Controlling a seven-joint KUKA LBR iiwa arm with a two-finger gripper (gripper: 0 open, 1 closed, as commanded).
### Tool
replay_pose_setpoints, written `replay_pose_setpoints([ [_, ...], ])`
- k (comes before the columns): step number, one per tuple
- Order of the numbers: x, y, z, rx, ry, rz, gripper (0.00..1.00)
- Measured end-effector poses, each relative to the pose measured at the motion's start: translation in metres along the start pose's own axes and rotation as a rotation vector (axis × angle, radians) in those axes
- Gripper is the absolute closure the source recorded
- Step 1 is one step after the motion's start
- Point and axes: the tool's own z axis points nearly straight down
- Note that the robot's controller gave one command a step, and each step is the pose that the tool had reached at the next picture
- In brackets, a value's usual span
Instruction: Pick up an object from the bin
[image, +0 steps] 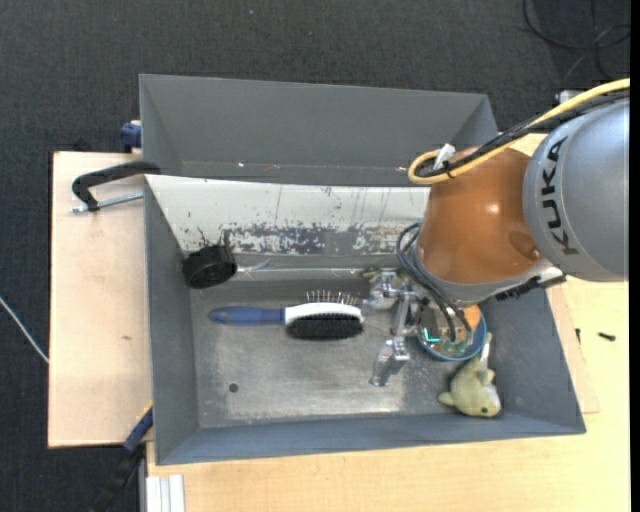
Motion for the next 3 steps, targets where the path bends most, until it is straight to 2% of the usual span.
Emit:
replay_pose_setpoints([
  [1,-0.042,0.034,0.061,0.003,-0.04,-0.232,0.0],
  [2,-0.05,0.066,0.08,0.002,-0.009,-0.363,0.0],
  [3,-0.051,0.068,0.08,0.0,-0.011,-0.366,1.0],
])
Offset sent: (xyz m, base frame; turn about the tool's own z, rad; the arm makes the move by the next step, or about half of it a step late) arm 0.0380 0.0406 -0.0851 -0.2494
